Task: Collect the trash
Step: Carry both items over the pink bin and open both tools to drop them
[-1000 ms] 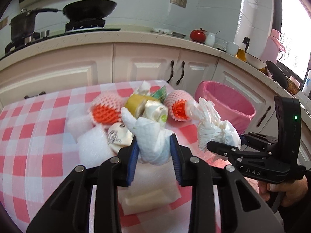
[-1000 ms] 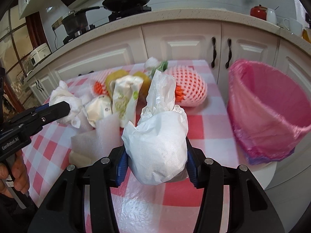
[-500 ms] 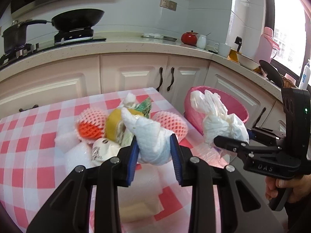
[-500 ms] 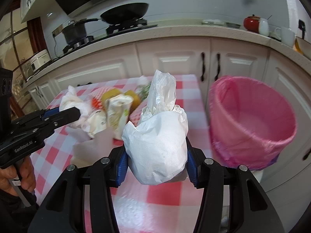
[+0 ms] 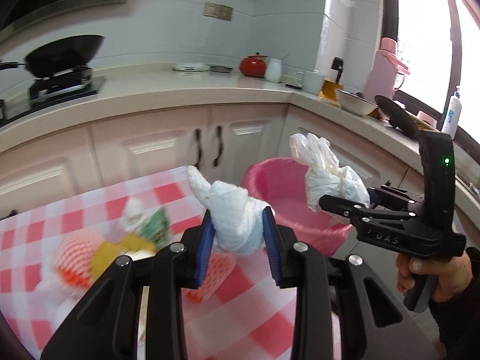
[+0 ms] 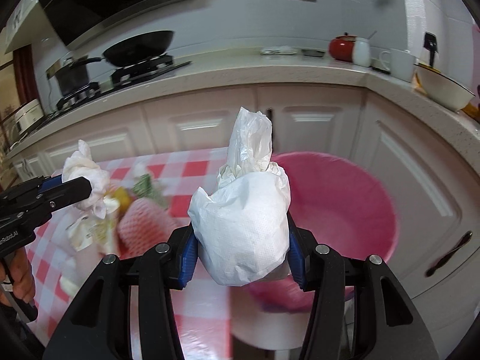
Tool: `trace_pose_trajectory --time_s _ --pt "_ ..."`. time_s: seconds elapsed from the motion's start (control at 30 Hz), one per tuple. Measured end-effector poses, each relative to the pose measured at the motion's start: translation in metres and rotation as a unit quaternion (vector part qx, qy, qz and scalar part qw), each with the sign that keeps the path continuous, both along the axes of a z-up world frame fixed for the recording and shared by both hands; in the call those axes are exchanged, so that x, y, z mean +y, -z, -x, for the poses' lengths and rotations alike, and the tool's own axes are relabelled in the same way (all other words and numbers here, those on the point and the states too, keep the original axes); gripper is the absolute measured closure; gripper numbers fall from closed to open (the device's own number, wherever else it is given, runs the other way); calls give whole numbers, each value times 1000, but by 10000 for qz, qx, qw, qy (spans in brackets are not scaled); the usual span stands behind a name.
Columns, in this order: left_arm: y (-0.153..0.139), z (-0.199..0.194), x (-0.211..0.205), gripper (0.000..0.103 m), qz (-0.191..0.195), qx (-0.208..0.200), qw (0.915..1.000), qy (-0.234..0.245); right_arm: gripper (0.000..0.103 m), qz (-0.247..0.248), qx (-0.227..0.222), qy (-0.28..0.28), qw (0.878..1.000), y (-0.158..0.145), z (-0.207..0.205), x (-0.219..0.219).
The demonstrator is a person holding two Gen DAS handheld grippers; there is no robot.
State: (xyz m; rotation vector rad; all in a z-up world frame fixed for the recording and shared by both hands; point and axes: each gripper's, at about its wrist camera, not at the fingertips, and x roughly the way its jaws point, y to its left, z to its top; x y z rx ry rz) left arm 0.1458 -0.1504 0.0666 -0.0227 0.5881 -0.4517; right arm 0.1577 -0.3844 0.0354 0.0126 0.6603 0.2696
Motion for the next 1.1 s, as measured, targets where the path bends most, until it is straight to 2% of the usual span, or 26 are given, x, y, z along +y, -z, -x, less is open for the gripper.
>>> trace_pose_trajectory --time_s 0.27,0.6,0.7,0.77,0.83,0.87,0.93,1.03,1.1 --pt "-5 -48 -68 72 96 171 9983 553 54 -36 116 341 9993 5 -31 -48" --pt "3 -82 -119 71 101 435 9953 865 53 -158 176 577 9981 11 -53 -83" --pt "6 -88 -122 65 150 512 9947 874 52 -80 196 588 9980 13 -57 -84" --pt "9 -91 -122 53 192 576 9946 836 46 -68 198 652 9977 13 -58 -87" --pt "11 -93 -121 53 175 613 9947 808 43 -87 202 719 9972 15 -59 -91" --pt "12 -94 -120 51 188 633 9947 785 34 -97 214 745 9969 16 -59 -93" --pt "12 -94 -115 49 227 635 9950 735 28 -79 196 817 9964 17 -58 -94" --pt "12 -89 -104 49 240 575 9961 624 28 -101 82 854 9963 16 -49 -92" --pt "12 -81 -93 44 210 450 9977 464 28 -135 -23 813 9966 15 -41 -88"
